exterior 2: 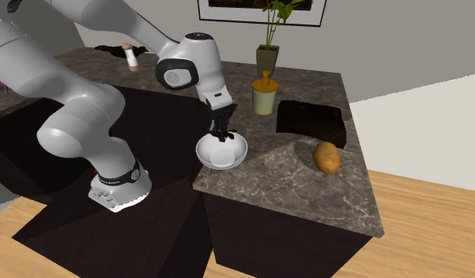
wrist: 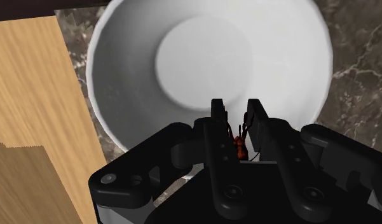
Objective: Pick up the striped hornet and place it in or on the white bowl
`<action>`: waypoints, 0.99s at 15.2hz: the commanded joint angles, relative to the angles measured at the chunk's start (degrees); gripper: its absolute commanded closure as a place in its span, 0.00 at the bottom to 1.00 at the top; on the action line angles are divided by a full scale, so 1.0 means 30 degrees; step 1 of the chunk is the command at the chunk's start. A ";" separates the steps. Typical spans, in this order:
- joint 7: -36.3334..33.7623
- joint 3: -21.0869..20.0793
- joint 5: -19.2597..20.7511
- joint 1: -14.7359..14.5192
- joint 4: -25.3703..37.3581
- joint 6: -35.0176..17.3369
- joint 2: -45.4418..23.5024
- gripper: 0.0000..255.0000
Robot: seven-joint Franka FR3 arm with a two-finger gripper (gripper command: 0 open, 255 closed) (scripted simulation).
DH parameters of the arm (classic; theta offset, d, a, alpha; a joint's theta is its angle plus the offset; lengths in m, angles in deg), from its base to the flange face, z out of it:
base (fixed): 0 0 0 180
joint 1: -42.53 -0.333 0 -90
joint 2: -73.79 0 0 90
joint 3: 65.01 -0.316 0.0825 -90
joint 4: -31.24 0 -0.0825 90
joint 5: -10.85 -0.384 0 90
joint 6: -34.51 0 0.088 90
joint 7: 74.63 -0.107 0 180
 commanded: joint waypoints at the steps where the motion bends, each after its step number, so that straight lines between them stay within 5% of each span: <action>1: -0.0030 -0.0163 -0.0046 0.0039 -0.0221 -0.0786 -0.0552 1.00; 10: -0.0064 -0.0297 -0.0054 0.0096 -0.0364 -0.1415 -0.1041 1.00; 11: -0.0064 -0.0297 -0.0054 0.0095 -0.0365 -0.1414 -0.1039 0.00; 15: -0.0063 -0.0296 -0.0054 0.0095 -0.0365 -0.1414 -0.1039 0.00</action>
